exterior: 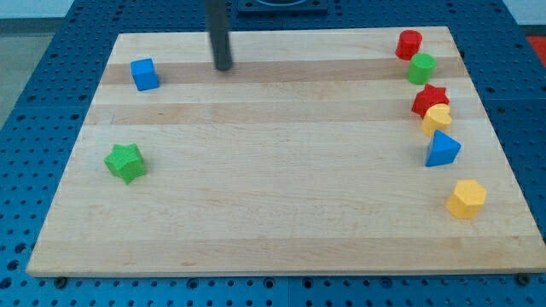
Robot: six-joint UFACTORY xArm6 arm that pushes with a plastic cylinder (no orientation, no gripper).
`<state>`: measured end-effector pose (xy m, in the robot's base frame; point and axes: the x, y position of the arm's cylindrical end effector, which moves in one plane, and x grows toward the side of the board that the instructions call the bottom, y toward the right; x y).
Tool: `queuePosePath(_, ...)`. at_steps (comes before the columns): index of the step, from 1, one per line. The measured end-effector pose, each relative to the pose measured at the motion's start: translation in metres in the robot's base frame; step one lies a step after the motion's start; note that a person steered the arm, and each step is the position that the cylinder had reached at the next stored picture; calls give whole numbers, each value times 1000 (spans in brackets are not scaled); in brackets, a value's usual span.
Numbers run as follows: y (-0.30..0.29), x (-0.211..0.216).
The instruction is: Push the blue cube diagonally top right to the green star
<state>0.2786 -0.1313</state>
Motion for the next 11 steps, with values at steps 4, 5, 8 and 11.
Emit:
queuePosePath(4, -140, -29)
queuePosePath(5, -167, -22)
queuePosePath(8, 5, 46)
queuePosePath(11, 160, 91)
